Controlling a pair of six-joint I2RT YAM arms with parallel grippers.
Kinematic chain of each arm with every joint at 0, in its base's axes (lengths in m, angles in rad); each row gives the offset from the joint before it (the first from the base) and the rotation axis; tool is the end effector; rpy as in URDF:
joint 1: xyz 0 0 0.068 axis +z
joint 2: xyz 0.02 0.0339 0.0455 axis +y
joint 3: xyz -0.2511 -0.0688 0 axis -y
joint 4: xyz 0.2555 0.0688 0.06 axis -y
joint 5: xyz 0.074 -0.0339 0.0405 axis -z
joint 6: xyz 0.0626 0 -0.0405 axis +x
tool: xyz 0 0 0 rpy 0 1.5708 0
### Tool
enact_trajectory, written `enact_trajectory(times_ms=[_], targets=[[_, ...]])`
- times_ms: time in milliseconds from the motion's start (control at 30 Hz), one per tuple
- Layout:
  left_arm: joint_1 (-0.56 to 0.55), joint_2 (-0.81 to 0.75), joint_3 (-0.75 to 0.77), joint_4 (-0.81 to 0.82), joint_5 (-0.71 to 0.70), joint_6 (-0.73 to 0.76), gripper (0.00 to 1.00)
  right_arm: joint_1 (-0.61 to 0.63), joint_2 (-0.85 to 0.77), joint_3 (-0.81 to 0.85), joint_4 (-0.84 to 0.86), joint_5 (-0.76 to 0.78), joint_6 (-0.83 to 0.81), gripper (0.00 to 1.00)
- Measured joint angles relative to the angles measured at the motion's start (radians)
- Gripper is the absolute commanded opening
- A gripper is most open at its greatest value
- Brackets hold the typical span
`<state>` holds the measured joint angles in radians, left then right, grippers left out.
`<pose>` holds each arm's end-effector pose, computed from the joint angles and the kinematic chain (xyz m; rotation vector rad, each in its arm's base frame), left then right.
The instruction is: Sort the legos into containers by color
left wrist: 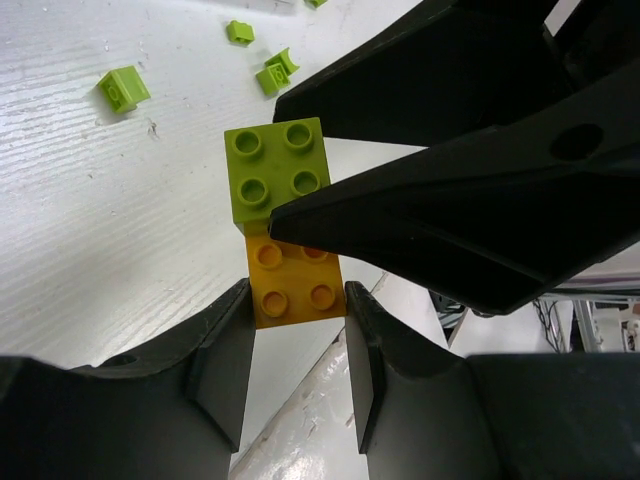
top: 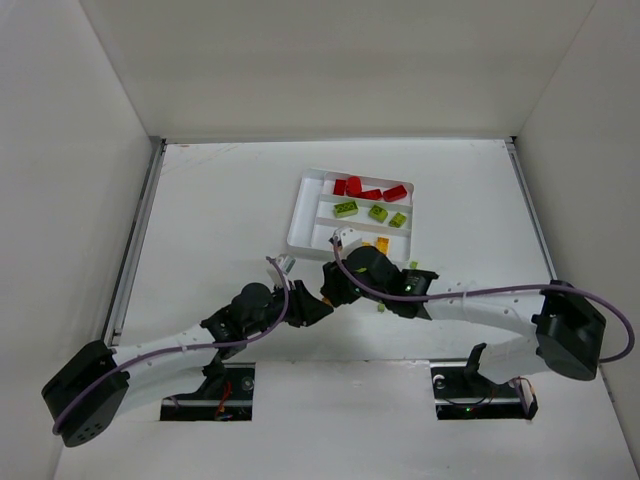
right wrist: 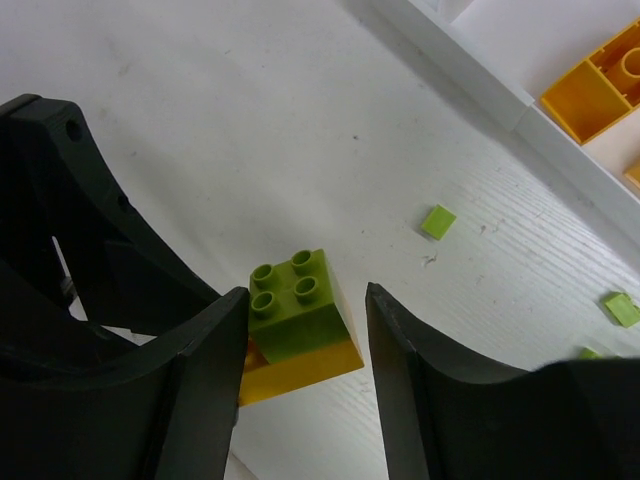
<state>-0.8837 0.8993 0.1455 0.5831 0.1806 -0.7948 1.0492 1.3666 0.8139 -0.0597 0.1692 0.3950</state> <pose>0.1339 -0.1809 0.1559 0.2349 1.9390 -1.3386 0.1731 0.2801 0.1983 -0.6270 2.1556 0.6275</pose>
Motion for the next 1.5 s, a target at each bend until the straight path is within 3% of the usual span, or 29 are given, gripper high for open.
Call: enact_trajectory(times_ms=[133, 367, 700, 1000, 1200, 1500], targets=[[0.001, 0.000, 0.000, -0.007, 0.000, 0.002, 0.14, 0.004, 0.014, 0.011, -0.002, -0.004, -0.009, 0.34], [0.000, 0.011, 0.000, -0.005, 0.000, 0.004, 0.14, -0.001, 0.017, 0.014, -0.011, -0.005, -0.002, 0.21], [-0.064, 0.120, 0.018, 0.025, -0.018, 0.012, 0.13, -0.143, 0.007, 0.032, 0.015, -0.079, 0.179, 0.22], [-0.040, 0.053, 0.018, 0.025, -0.032, 0.012, 0.14, -0.383, 0.003, 0.034, 0.146, -0.105, 0.304, 0.25], [-0.011, 0.031, 0.018, 0.027, -0.050, 0.012, 0.14, -0.475, 0.219, 0.157, 0.159, -0.051, 0.299, 0.25], [0.017, 0.001, 0.010, 0.026, -0.098, 0.012, 0.14, -0.485, 0.494, 0.413, 0.154, -0.044, 0.274, 0.26]])
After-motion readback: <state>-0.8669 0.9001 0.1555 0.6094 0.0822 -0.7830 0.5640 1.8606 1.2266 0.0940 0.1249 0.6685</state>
